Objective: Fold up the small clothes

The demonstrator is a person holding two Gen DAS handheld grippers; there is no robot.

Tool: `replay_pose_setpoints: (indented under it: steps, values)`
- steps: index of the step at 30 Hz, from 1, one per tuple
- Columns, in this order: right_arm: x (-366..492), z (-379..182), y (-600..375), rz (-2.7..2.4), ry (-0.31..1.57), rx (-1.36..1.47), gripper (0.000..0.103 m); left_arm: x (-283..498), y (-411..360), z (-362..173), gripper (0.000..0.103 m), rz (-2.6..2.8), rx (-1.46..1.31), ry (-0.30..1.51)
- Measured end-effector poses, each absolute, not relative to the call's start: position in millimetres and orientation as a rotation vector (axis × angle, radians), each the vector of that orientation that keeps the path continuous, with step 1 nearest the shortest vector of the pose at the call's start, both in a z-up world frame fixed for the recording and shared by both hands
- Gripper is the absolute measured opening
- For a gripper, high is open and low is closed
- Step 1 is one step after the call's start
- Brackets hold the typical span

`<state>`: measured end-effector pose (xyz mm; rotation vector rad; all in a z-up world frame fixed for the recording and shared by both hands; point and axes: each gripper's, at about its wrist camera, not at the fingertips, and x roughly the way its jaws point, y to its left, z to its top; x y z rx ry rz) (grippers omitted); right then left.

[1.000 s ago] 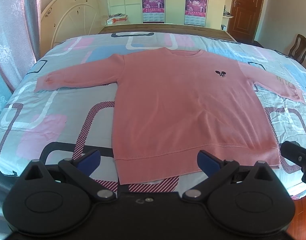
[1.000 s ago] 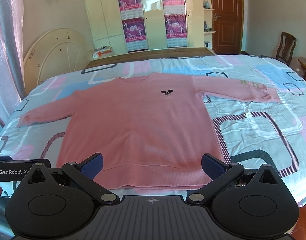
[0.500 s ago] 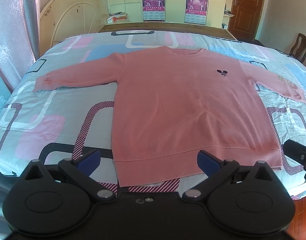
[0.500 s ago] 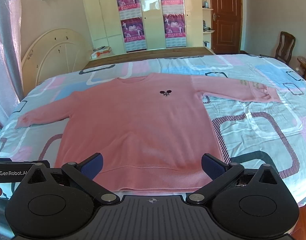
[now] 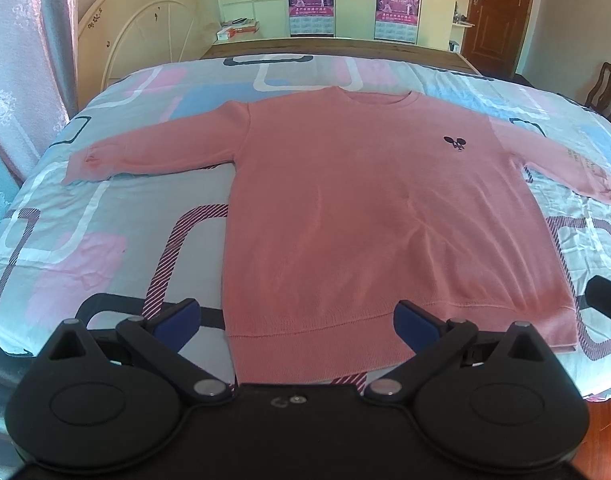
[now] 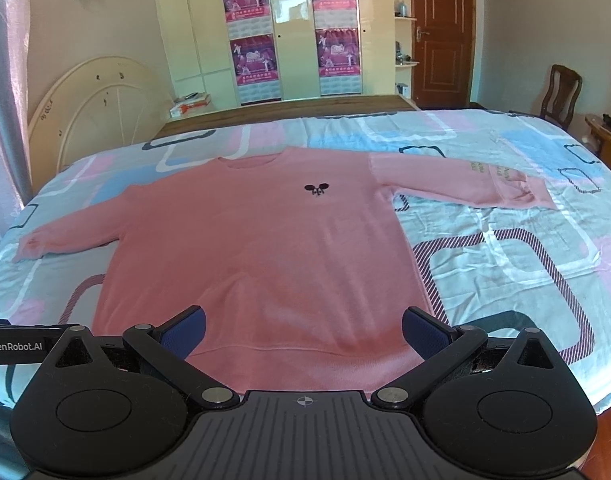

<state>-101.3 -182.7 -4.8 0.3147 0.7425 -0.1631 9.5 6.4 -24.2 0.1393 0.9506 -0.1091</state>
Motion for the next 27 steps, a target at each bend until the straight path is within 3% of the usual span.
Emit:
replay_pose_setpoints:
  steps: [27]
  values:
    - [5, -64, -323, -0.297, 0.759, 0.415, 0.103, 144, -75, -72, 0.102, -0.112, 0.155, 0.939]
